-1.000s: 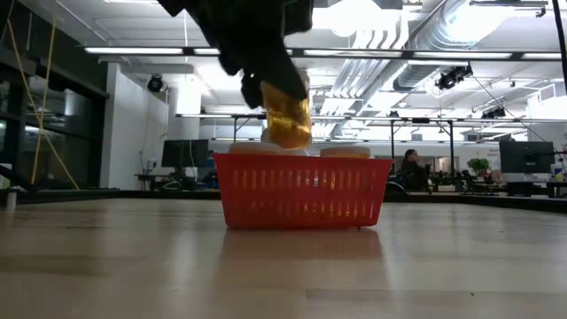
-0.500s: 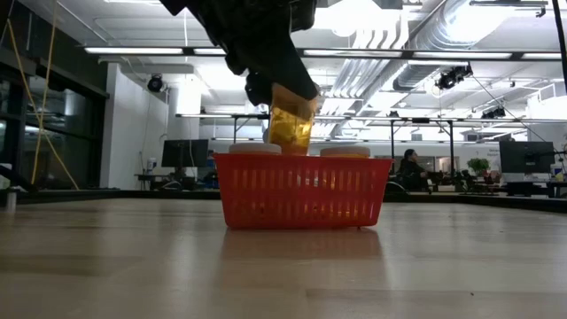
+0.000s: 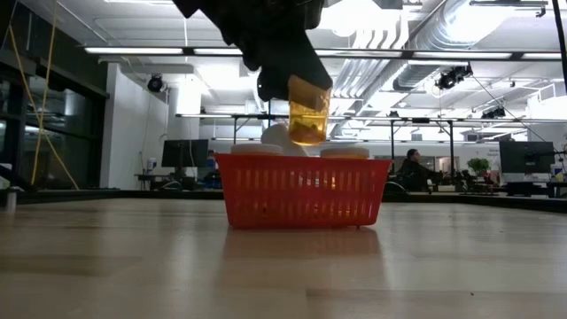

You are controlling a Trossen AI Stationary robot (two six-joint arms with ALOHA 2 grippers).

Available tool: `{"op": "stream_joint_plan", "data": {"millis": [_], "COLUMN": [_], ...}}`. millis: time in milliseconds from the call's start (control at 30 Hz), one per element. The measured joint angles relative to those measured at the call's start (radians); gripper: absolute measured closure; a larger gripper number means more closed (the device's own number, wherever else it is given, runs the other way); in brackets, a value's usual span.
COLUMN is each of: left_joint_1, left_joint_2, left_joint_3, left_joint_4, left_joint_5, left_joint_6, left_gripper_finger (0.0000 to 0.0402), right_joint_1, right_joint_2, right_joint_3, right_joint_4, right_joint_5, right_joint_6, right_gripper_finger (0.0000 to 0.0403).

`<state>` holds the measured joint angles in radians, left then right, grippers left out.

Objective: Pick and place pill bottles into a basket
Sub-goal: Put the orange pill bottle into the red basket

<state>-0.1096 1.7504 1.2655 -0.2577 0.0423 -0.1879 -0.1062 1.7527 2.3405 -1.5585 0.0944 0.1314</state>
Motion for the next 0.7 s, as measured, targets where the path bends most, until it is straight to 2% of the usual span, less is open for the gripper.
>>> {"op": "stream_joint_plan", "data": {"millis": [100, 300, 533, 700], "left_joint_1": [-0.002, -0.001, -0.018, -0.029], "left_joint_2": [0.0, 0.0, 0.019, 0.033], "left_joint_3": [0.0, 0.0, 0.0, 0.002], "left_joint_4": [-0.015, -0.038, -0.125, -0.125], "left_joint_5": [0.007, 0.004, 0.021, 0.03], "left_joint_6": [0.0, 0.0, -0.003, -0.004], "left_gripper_finger": [0.013, 0.0154, 0.0126, 0.0143], "right_joint_1": [0.0, 0.0, 0.0, 0.0], "right_joint_2": [0.0, 0.0, 0.0, 0.0], "right_joint_3": [0.0, 0.0, 0.0, 0.0], "right_joint_4": [0.0, 0.0, 0.0, 0.0], "right_joint_5": [0.0, 0.0, 0.0, 0.0], "right_joint_6": [0.0, -0.006, -0.009, -0.009], "right_gripper_finger": [0.0109, 0.0109, 0.0109, 0.0109]}}
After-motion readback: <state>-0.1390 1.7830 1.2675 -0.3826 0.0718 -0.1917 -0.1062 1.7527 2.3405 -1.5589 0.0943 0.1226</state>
